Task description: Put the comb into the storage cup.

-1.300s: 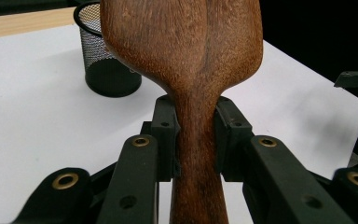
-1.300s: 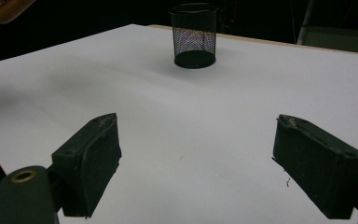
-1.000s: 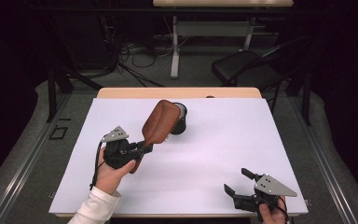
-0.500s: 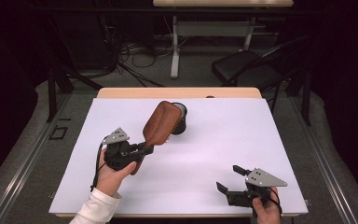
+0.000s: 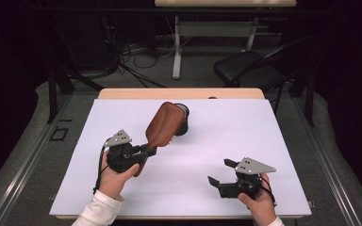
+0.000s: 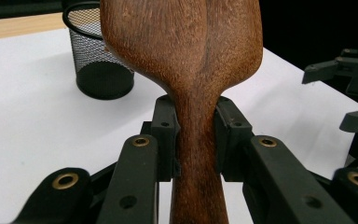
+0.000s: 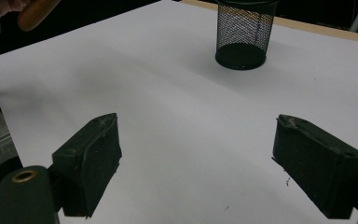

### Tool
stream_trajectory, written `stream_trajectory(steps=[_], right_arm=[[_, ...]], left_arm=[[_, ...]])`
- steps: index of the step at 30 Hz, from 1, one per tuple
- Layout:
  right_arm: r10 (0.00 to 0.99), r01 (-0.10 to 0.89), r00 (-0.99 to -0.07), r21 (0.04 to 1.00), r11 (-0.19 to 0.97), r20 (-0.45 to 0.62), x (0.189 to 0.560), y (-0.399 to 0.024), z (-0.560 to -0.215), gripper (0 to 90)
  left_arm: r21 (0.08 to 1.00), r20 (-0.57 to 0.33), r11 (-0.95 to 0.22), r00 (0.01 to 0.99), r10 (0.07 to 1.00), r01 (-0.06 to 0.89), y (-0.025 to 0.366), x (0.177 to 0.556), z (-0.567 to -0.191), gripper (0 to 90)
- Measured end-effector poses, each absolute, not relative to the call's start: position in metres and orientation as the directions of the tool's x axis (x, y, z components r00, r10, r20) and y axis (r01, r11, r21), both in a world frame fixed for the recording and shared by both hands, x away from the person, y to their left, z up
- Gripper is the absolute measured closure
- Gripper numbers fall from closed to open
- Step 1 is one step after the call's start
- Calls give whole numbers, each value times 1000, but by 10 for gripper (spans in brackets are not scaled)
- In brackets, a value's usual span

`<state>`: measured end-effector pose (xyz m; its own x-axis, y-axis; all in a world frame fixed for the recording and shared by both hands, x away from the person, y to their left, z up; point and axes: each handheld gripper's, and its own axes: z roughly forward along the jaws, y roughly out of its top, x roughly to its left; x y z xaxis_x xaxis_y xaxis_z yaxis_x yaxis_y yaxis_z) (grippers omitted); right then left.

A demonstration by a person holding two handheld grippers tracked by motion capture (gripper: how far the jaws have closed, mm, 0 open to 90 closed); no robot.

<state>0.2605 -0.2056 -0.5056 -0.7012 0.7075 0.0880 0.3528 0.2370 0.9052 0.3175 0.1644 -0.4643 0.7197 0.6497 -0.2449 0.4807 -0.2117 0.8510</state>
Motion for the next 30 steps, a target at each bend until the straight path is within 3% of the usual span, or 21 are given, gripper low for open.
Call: stream_trajectory(steps=[30], right_arm=[[629, 399, -773, 835, 379, 85, 299, -163, -460, 172]], left_arm=[[852, -248, -211, 725, 642, 479, 163, 316, -466, 728]])
